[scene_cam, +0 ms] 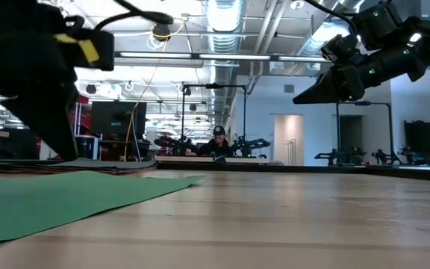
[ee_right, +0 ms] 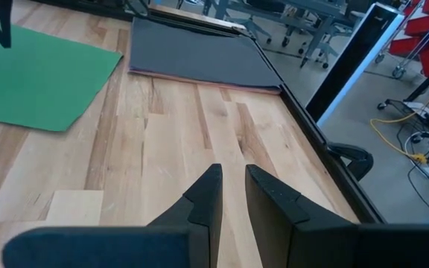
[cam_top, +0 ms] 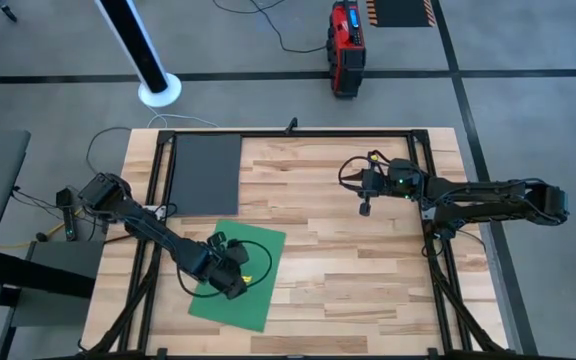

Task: Organize paper
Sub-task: Move the green paper to the bottom left of the table

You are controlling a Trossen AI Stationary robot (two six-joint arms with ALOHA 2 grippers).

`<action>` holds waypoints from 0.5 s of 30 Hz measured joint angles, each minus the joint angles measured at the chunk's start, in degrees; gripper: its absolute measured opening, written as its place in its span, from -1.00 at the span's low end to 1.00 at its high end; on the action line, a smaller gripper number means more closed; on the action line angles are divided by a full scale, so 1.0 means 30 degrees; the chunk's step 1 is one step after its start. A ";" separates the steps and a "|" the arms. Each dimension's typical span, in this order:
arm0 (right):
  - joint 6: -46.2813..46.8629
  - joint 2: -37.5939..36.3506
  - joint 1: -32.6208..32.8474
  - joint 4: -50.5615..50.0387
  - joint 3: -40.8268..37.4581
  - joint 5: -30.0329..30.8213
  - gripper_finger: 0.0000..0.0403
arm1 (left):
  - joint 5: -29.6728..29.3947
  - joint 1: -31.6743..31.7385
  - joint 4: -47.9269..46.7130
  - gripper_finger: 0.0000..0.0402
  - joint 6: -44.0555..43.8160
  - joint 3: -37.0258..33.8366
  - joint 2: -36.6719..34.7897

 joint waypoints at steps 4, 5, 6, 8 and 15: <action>0.0000 0.0005 0.0000 0.0007 0.0000 -0.0004 -0.71 | 0.0012 0.0000 0.1999 -1.00 0.0221 -0.1003 0.0000; 0.0000 0.0000 0.0000 0.0004 0.0000 -0.0004 -0.71 | 0.0005 0.0000 0.2416 -1.00 0.0221 -0.1202 0.0000; 0.0006 0.0006 0.0000 -0.0007 -0.0002 -0.0004 -0.71 | 0.0005 0.0000 0.2637 -1.00 0.0212 -0.1406 0.0000; 0.0004 0.0000 0.0000 0.0010 0.0000 -0.0004 -0.71 | 0.0035 0.0000 0.2887 -1.00 0.0011 -0.1792 0.0000; 0.0015 0.0000 0.0000 -0.0005 -0.0002 -0.0004 -0.71 | 0.0034 -0.0022 0.5002 -1.00 -0.1236 -0.3085 -0.0080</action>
